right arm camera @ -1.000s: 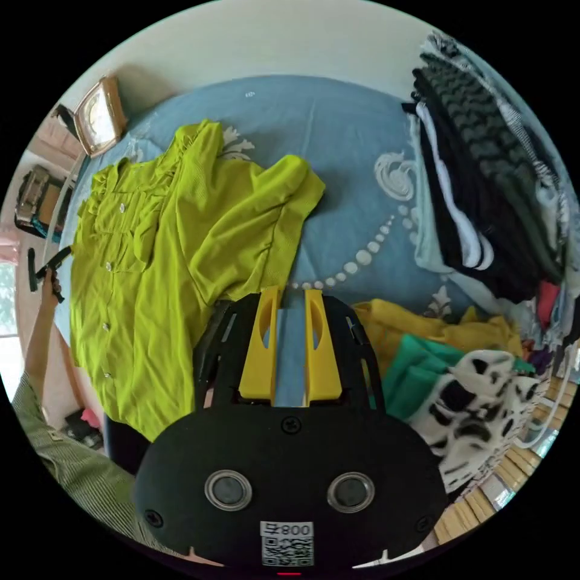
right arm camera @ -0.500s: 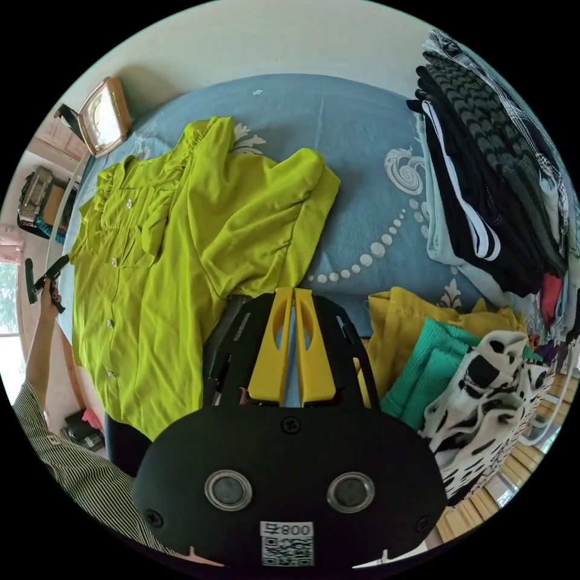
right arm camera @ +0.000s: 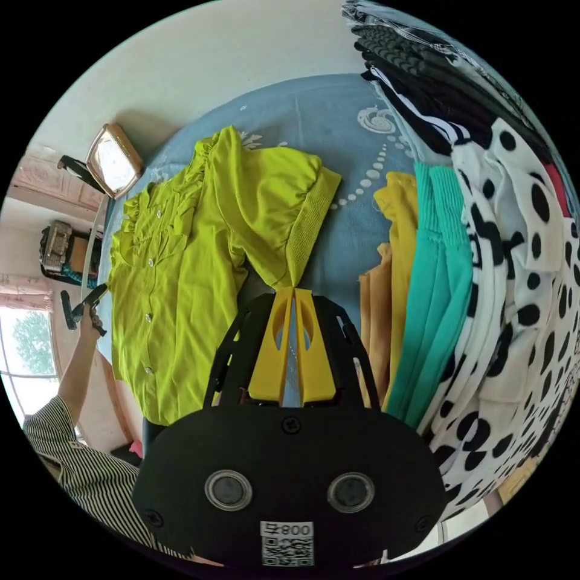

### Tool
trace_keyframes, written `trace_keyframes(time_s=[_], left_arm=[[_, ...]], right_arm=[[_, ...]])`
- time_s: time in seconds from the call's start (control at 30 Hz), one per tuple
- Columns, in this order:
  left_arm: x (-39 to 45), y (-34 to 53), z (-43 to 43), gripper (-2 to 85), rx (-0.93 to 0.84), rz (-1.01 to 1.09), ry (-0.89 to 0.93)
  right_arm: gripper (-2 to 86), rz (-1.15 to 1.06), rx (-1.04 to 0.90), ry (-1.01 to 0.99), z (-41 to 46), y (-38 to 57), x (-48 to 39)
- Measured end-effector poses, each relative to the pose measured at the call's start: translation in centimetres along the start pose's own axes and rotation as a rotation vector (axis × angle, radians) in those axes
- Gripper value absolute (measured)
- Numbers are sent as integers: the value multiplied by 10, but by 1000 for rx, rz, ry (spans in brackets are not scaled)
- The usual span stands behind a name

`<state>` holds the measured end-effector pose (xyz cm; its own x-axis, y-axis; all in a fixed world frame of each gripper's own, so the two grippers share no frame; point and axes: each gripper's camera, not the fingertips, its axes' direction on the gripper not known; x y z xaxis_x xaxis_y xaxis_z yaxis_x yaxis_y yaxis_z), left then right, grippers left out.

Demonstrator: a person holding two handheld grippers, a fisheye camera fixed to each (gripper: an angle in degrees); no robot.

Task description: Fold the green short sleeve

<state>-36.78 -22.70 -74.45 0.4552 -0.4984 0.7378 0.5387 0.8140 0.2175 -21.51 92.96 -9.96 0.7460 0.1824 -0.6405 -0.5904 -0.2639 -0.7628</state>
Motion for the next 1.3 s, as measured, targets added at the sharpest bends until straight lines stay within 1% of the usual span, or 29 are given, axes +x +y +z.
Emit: trace_keyframes(time_s=[0.07,0.17,0.23,0.33,0.43,0.5,0.57,0.67,0.77,0.83,0.93,1.0,1.1,1.13,1.23,1.3], left_arm=[[-1,7,-6,16,2,-2,-18],[-5,20,-24,22,56,-23,-30],[-6,26,-35,31,100,-20,6],[9,22,-44,47,138,54,42],[34,-2,-36,62,106,138,22],[50,-28,-25,72,79,184,-1],[55,-45,-18,75,73,181,-14],[57,-64,-4,65,34,175,-7],[55,-63,16,26,-61,160,-163],[51,-54,11,15,-29,153,-165],[36,-41,1,9,-8,123,-172],[23,-33,-6,7,-3,86,-138],[16,-23,-19,11,11,59,-137],[15,-21,-23,12,16,61,-137],[13,-2,-50,25,58,98,-114],[4,24,-77,40,92,112,-46]], right_arm=[[5,5,13,1,-4,9,1],[9,32,107,112,-22,17,-3],[14,0,152,158,-32,18,-10],[33,-119,198,207,-40,4,-27],[57,-248,182,302,-34,-23,-43],[75,-312,72,309,-17,-45,-45],[80,-326,5,301,-5,-53,-42],[66,-322,-53,319,13,-51,-35],[32,-296,-34,331,12,-35,-28],[17,-281,-10,347,4,-21,-20],[9,-199,24,315,-12,1,3],[7,-115,17,206,-14,13,27],[8,-56,0,146,-13,25,42],[8,-53,-8,144,-12,28,43],[11,-43,29,237,-21,50,43],[14,-34,82,201,-36,74,49]])
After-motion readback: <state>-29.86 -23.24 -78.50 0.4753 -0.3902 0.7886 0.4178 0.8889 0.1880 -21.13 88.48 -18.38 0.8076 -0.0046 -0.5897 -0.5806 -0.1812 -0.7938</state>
